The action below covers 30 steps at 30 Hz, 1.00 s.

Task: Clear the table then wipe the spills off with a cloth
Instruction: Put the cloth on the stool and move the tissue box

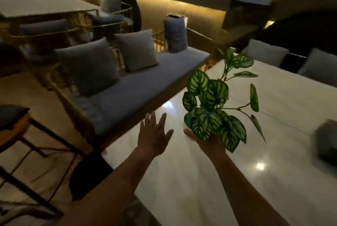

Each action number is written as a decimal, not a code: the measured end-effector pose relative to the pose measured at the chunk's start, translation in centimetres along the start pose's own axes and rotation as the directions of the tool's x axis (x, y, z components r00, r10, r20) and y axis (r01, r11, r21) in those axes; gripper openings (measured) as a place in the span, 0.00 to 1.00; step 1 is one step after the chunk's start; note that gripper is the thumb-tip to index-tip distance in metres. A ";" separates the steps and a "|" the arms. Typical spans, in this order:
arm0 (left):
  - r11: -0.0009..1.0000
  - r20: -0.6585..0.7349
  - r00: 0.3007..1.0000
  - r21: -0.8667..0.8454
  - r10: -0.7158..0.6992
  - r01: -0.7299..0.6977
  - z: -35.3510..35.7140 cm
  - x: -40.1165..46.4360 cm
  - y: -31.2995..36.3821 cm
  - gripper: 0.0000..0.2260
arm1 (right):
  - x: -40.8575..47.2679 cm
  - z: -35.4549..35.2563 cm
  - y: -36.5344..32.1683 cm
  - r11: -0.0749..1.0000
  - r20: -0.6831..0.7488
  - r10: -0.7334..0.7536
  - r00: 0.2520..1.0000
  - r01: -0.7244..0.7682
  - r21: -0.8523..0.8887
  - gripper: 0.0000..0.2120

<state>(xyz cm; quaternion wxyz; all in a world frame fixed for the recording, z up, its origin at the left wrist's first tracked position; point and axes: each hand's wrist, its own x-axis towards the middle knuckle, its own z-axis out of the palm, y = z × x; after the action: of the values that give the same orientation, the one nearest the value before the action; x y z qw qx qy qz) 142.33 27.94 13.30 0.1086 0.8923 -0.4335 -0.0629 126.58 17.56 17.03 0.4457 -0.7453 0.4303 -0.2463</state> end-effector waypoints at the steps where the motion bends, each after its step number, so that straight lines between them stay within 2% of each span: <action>1: 0.997 0.018 0.997 -0.015 0.076 -0.076 0.6 -1.0 3.0 0.32 | -1.1 -2.5 2.2 1.000 -0.062 0.001 0.998 0.000 0.020 0.34; 2: 0.992 0.060 0.990 0.007 0.125 -0.125 1.3 -2.7 6.5 0.32 | -2.8 -5.3 3.7 1.000 -0.085 0.026 0.996 -0.025 0.010 0.33; 5: 0.965 0.021 0.965 -0.002 0.263 -0.263 3.6 -4.5 14.0 0.32 | -7.3 -12.7 7.0 0.996 -0.240 0.020 0.971 -0.041 -0.083 0.36; 6: 0.955 0.047 0.954 -0.025 0.296 -0.295 3.6 -5.2 16.4 0.32 | -8.6 -15.0 8.0 0.994 -0.269 0.046 0.962 -0.070 -0.081 0.36; 9: 0.914 0.091 0.910 -0.043 0.406 -0.403 5.1 -7.5 23.1 0.32 | -12.7 -20.8 10.9 0.979 -0.241 0.204 0.949 -0.204 0.021 0.38; 10: 0.897 0.104 0.891 -0.048 0.442 -0.439 5.6 -8.0 25.1 0.32 | -13.8 -22.2 11.5 0.973 -0.284 0.225 0.932 -0.232 0.010 0.41; 11: 0.876 0.108 0.870 -0.040 0.482 -0.480 6.1 -8.4 27.0 0.32 | -14.7 -23.7 12.2 0.975 -0.385 0.173 0.906 -0.212 -0.062 0.40; 12: 0.856 0.098 0.851 -0.042 0.516 -0.514 6.7 -8.6 28.8 0.32 | -15.4 -25.1 12.5 0.973 -0.450 0.210 0.868 -0.230 0.011 0.36; 14: 0.820 0.112 0.813 -0.033 0.571 -0.571 7.5 -9.1 32.4 0.32 | -16.4 -27.8 14.5 0.976 -0.442 0.216 0.871 -0.190 0.103 0.29; 16: 0.783 0.125 0.775 -0.029 0.619 -0.621 8.3 -9.1 35.6 0.32 | -16.8 -30.2 14.2 0.992 -0.530 0.110 0.841 -0.128 0.002 0.25; 17: 0.765 0.130 0.755 -0.037 0.642 -0.644 8.8 -8.9 37.0 0.33 | -16.8 -31.1 15.1 0.993 -0.512 0.097 0.854 -0.118 -0.009 0.23; 20: 0.728 0.144 0.716 -0.054 0.683 -0.683 9.9 -8.1 41.1 0.33 | -16.6 -33.6 15.6 0.972 -0.534 0.217 0.817 -0.229 0.045 0.29; 21: 0.720 0.154 0.707 -0.058 0.691 -0.691 10.3 -7.9 42.3 0.33 | -16.1 -34.6 18.5 0.968 -0.578 0.218 0.786 -0.252 0.023 0.33; 24: 0.695 0.208 0.673 -0.057 0.710 -0.716 11.4 -7.4 45.5 0.33 | -15.3 -36.2 20.7 0.922 -0.652 0.342 0.677 -0.375 0.094 0.45; 26: 0.685 0.233 0.657 -0.057 0.717 -0.727 12.3 -7.0 47.5 0.33 | -14.6 -37.7 22.7 0.892 -0.636 0.448 0.629 -0.365 0.267 0.44; 27: 0.683 0.242 0.654 -0.055 0.717 -0.728 12.8 -6.7 48.6 0.33 | -14.1 -38.7 24.1 0.888 -0.624 0.459 0.632 -0.331 0.319 0.41; 29: 0.685 0.260 0.652 -0.059 0.713 -0.726 14.1 -6.3 50.8 0.33 | -13.0 -40.5 26.4 0.884 -0.592 0.467 0.657 -0.338 0.323 0.39; 30: 0.688 0.272 0.652 -0.059 0.708 -0.723 15.0 -6.1 51.9 0.33 | -12.5 -41.5 27.7 0.884 -0.611 0.468 0.639 -0.352 0.309 0.40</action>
<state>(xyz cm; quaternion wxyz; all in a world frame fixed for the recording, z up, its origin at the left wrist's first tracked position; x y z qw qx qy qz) 95.99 -0.48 11.83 0.0394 0.6340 -0.7621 -0.1254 77.38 3.07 12.91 0.3633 -0.4498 0.6975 -0.4233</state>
